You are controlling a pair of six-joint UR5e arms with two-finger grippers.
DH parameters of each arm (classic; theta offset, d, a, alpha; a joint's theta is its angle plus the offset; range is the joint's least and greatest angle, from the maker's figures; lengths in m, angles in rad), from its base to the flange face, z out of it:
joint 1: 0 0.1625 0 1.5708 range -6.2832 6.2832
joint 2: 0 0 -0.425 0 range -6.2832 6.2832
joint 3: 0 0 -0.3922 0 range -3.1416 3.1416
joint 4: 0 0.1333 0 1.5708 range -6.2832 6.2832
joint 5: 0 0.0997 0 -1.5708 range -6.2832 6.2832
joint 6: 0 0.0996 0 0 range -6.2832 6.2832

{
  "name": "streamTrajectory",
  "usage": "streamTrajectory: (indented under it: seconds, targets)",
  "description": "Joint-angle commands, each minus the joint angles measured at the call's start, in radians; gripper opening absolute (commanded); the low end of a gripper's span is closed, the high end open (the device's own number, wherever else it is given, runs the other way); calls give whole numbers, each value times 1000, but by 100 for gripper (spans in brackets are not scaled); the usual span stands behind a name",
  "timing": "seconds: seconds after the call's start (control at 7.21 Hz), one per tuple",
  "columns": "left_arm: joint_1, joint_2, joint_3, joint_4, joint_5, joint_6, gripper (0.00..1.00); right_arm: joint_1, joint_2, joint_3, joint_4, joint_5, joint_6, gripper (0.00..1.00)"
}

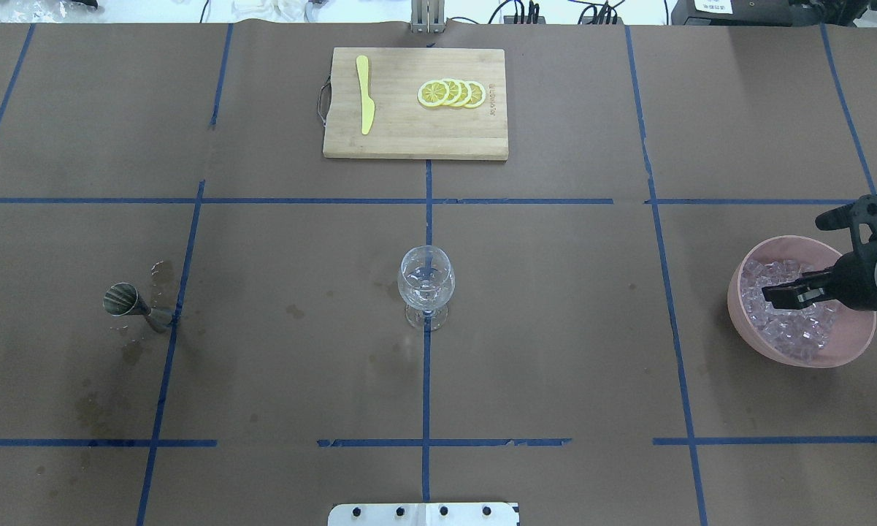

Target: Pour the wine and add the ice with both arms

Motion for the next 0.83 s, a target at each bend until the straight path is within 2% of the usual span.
streamTrajectory:
  seconds: [0.0, 0.42, 0.69]
  targets:
    - [-1, 0, -1, 0, 0, 0, 100, 1, -3, -27, -1, -2, -2, 70]
    - [1, 0, 0, 0, 0, 0, 100, -1, 2, -32, -1, -2, -1, 66]
    - [1, 0, -1, 0, 0, 0, 100, -1, -1, -31, -1, -4, -1, 54]
